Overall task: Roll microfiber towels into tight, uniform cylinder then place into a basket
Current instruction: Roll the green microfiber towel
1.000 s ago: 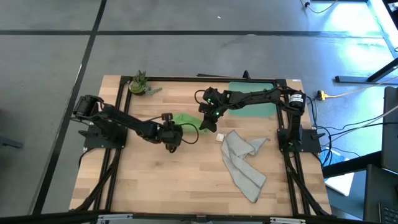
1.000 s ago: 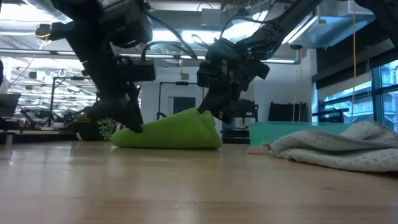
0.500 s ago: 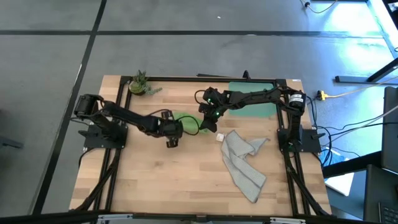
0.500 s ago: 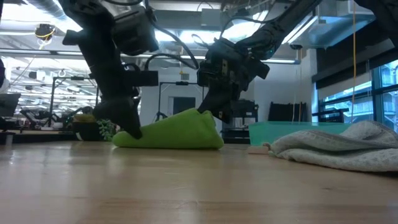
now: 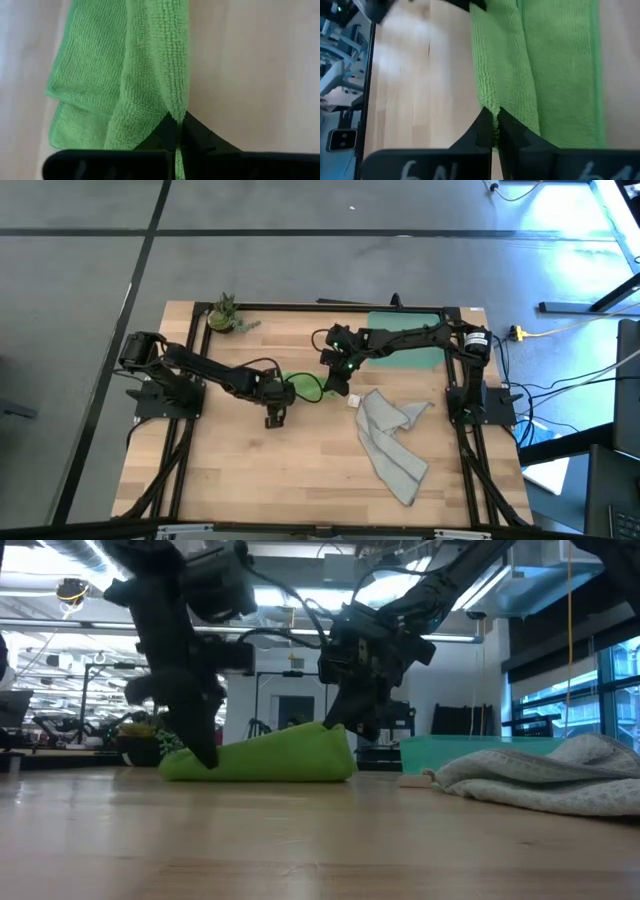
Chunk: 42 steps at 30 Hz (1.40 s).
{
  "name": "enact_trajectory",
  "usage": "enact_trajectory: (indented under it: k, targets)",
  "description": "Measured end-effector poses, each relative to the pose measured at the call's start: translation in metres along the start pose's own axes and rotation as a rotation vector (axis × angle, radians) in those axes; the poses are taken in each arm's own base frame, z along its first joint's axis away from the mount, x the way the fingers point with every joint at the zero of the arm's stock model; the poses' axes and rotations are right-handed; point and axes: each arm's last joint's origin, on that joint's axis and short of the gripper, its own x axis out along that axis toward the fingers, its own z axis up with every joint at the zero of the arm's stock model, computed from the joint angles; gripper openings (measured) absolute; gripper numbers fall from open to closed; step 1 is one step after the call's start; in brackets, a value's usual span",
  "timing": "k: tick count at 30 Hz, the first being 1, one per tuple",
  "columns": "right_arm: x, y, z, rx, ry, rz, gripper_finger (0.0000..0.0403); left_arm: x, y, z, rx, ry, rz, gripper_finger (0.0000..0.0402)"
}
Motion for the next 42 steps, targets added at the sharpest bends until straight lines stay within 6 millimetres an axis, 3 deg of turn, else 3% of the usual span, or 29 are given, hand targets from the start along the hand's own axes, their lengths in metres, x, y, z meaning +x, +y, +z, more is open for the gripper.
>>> enact_trajectory:
  k: [7, 13, 22, 25, 35, 42]
  targets:
    - [0.007, 0.006, -0.004, -0.030, 0.019, -0.089, 0.0008, -0.019, -0.010, 0.015, 0.063, 0.057, -0.112, 0.0002]
    - [0.006, 0.004, -0.003, -0.038, 0.006, -0.164, 0.0008, -0.028, -0.001, 0.025, 0.052, 0.084, -0.184, 0.0001]
    - [0.015, -0.005, -0.004, -0.060, 0.003, -0.214, 0.0008, -0.026, 0.014, 0.027, -0.009, 0.107, -0.245, 0.0001]
    - [0.024, -0.014, -0.006, -0.055, 0.007, -0.212, 0.0008, -0.025, 0.014, 0.026, -0.010, 0.112, -0.243, 0.0000]
    - [0.026, -0.018, -0.008, -0.066, 0.019, -0.231, 0.0008, -0.024, 0.023, 0.026, -0.082, 0.118, -0.183, 0.0000]
    - [0.027, -0.018, -0.009, -0.069, 0.023, -0.240, 0.0008, -0.004, 0.043, 0.025, -0.228, 0.201, -0.205, 0.0000]
